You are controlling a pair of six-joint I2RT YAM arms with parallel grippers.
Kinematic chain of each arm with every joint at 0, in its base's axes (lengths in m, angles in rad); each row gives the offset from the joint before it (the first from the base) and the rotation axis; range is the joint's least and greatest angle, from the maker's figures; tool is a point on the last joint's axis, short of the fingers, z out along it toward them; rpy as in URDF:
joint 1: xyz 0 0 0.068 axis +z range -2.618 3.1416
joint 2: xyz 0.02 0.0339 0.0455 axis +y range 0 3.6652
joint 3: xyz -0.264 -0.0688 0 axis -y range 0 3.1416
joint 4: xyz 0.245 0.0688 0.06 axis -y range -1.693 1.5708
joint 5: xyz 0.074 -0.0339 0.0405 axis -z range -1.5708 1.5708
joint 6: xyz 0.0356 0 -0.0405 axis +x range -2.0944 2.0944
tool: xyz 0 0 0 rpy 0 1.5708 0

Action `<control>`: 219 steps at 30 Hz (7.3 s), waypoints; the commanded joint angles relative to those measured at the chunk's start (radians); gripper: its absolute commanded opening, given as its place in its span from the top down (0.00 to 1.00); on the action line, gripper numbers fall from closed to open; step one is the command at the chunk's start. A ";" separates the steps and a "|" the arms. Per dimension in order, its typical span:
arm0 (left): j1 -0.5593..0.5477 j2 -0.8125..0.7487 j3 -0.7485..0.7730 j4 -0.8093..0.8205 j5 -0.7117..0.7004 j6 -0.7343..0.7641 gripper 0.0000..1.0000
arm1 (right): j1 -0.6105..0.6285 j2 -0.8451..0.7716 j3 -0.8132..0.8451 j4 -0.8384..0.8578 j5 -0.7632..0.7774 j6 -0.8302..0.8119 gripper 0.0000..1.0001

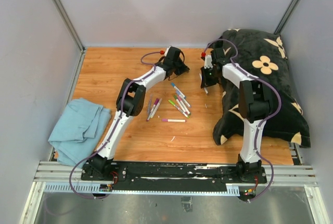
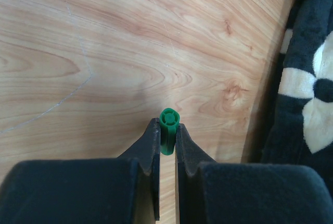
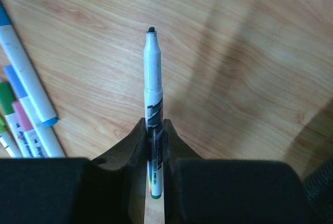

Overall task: Open the pen caps
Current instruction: Place the pen cap at the center of the board, then pick up the pen from the center of the board, then open the pen cap from the pen.

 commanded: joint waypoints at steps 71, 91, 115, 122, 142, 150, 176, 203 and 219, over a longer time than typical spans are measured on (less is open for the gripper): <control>-0.052 -2.157 -2.086 0.619 -0.001 0.537 0.01 | 0.081 -0.590 -0.300 0.120 -0.514 -0.464 0.02; -0.051 -2.163 -1.615 -0.039 0.033 0.562 0.01 | 0.184 -0.156 0.048 -0.090 -0.172 -0.550 0.01; -0.018 -2.163 -1.643 -0.122 -0.074 0.765 0.01 | 0.231 0.131 0.219 -0.110 -0.071 -0.359 0.57; -0.016 -2.174 -1.645 -0.122 -0.078 0.765 0.01 | 0.230 0.143 0.219 -0.120 -0.132 -0.337 0.60; -0.013 -2.177 -1.645 -0.122 -0.074 0.767 0.01 | 0.238 0.171 0.245 -0.163 0.000 -0.366 0.82; -0.013 -2.177 -1.646 -0.122 -0.072 0.765 0.01 | 0.240 0.157 0.227 -0.166 0.119 -0.454 0.81; -0.043 -2.085 -1.922 0.559 0.192 0.221 0.01 | 0.233 -0.012 0.117 -0.158 -0.021 -0.500 0.99; -0.103 -1.534 -1.783 1.211 -0.034 0.088 0.09 | 0.167 -0.517 -0.296 0.371 -0.982 0.118 0.99; -0.103 -1.445 -1.677 1.154 -0.001 0.118 0.37 | 0.224 -0.514 -0.317 0.367 -1.003 0.100 0.99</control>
